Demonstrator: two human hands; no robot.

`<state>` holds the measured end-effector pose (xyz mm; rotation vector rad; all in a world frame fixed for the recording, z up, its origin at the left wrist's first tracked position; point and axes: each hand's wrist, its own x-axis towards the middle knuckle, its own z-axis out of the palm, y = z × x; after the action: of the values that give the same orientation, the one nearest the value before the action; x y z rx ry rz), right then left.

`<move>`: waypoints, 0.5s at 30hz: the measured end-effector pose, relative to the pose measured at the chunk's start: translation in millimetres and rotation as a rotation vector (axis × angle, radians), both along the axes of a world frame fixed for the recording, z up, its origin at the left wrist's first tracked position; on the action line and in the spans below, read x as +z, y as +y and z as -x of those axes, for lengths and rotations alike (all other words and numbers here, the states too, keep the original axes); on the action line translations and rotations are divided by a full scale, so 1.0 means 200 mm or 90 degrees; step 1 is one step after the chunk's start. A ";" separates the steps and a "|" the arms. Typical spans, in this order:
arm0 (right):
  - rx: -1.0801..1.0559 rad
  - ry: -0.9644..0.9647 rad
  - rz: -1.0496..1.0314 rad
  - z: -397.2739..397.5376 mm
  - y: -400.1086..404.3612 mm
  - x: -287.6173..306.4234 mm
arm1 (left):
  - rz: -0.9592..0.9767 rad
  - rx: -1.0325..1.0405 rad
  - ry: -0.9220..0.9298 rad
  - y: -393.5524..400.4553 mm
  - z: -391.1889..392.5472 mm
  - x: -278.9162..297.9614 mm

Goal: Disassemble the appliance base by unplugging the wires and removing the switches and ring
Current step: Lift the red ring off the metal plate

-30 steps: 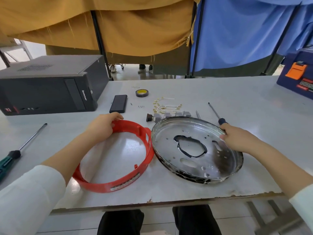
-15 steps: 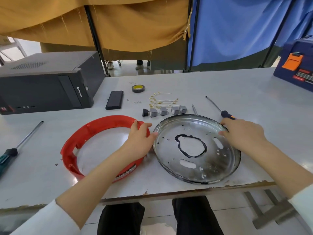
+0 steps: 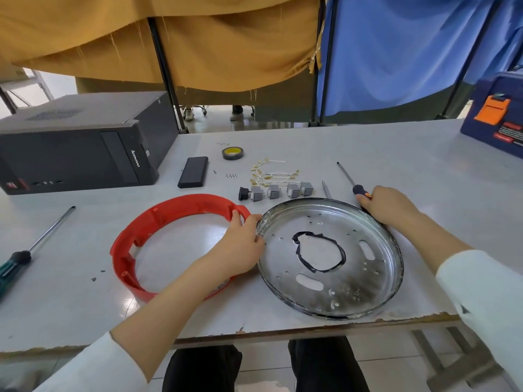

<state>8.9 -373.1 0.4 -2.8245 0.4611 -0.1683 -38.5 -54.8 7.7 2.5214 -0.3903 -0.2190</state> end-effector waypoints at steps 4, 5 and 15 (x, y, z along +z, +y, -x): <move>0.011 0.011 -0.060 -0.10 0.06 0.02 | 0.002 -0.011 -0.007 0.01 -0.01 0.00; 0.015 0.019 -0.065 -0.12 0.07 0.03 | 0.005 -0.012 -0.004 0.01 -0.01 0.00; 0.108 -0.137 0.198 0.15 0.21 0.08 | 0.006 -0.027 -0.015 0.05 0.02 -0.01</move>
<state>-20.6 -330.4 16.1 -3.0793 0.1579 -0.5461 -41.7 -44.3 6.6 2.5097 -0.4524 -0.2041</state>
